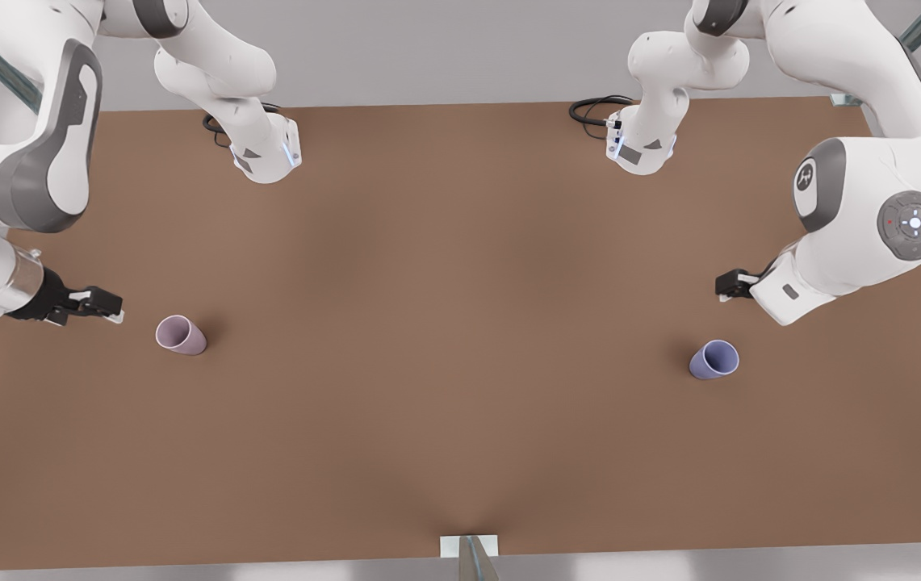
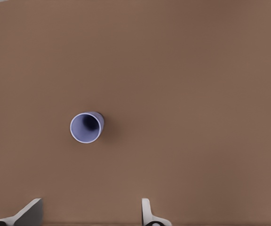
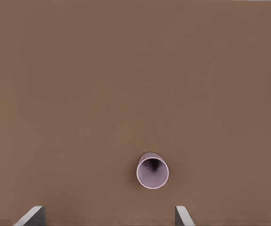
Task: Stack the cups, with the pink cup at the bottom and the purple cup at the top
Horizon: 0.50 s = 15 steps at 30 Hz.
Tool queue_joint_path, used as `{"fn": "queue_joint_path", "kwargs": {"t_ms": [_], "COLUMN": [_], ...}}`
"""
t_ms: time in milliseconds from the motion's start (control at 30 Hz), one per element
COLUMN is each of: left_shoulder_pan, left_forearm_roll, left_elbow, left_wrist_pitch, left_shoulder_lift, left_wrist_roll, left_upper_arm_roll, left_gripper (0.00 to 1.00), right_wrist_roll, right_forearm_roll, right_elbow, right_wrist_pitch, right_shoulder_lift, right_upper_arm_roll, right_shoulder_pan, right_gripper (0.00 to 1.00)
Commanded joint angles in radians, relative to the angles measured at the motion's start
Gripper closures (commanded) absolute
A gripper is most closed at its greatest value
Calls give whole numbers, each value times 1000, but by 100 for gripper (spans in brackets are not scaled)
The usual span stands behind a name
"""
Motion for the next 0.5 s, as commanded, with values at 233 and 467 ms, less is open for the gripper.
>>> {"fn": "queue_joint_path", "kwargs": {"t_ms": [233,467], "left_shoulder_pan": [0,2], "left_forearm_roll": [6,5], "left_elbow": [-29,-28], "left_wrist_pitch": [16,15], "left_shoulder_lift": [7,15], "left_wrist_roll": [-4,-4], "left_upper_arm_roll": [0,3], "left_gripper": [0,0], "right_wrist_roll": [-36,-266], "right_forearm_roll": [2,4], "right_elbow": [-413,-536], "right_wrist_pitch": [244,408], "right_shoulder_lift": [-79,7], "right_upper_arm_roll": [-8,-117], "right_shoulder_pan": [-6,4], "right_gripper": [0,0]}}
